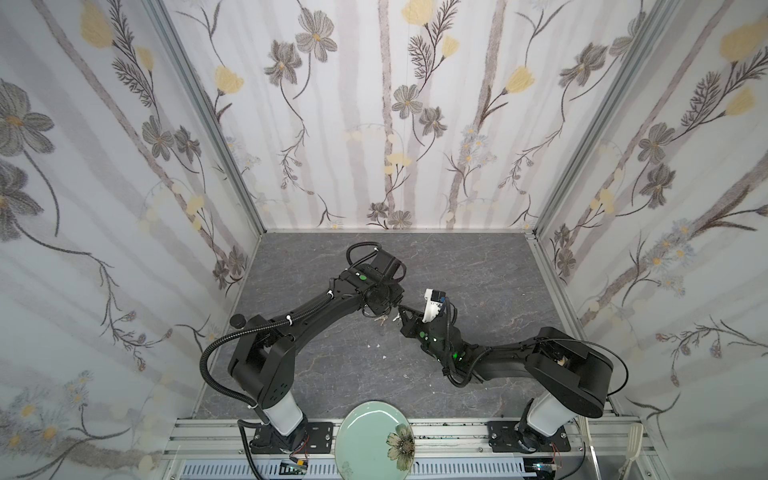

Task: Unlock with the key
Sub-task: 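Push the key into the black padlock's keyhole with the right gripper, then open the right gripper, leaving the key in the keyhole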

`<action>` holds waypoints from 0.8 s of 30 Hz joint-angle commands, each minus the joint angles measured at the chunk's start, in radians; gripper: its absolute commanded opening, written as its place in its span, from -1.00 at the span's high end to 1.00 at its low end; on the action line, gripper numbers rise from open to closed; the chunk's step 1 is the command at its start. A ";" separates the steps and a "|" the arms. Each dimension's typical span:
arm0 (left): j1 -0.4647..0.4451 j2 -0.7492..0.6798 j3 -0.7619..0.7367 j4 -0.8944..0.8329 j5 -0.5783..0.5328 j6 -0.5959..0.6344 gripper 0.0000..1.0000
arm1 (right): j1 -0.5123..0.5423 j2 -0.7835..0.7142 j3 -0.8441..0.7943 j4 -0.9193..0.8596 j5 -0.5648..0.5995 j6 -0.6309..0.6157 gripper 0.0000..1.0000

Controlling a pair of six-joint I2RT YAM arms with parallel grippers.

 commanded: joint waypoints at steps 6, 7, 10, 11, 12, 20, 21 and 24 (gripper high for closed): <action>-0.007 0.003 0.007 -0.003 0.030 -0.010 0.64 | 0.013 0.000 0.022 0.072 0.004 -0.007 1.00; -0.007 0.001 0.006 -0.002 0.029 -0.006 0.64 | 0.014 -0.003 0.019 0.071 0.002 -0.007 1.00; -0.005 -0.002 0.008 -0.005 0.021 0.005 0.65 | 0.014 -0.011 0.012 0.058 -0.002 -0.003 1.00; -0.005 -0.002 0.009 -0.008 0.017 0.009 0.65 | 0.014 -0.015 0.012 0.047 -0.004 -0.003 0.97; -0.005 -0.003 0.010 -0.011 0.015 0.013 0.65 | 0.014 -0.019 0.011 0.035 -0.006 -0.004 0.91; 0.007 -0.028 0.014 -0.043 -0.035 0.052 0.66 | 0.012 -0.074 -0.030 -0.022 -0.003 -0.007 0.55; 0.009 -0.032 0.015 -0.043 -0.038 0.055 0.66 | 0.012 -0.080 -0.032 -0.028 -0.004 -0.007 0.52; 0.014 -0.038 0.017 -0.050 -0.046 0.066 0.66 | 0.011 -0.104 -0.049 -0.049 -0.002 -0.005 0.45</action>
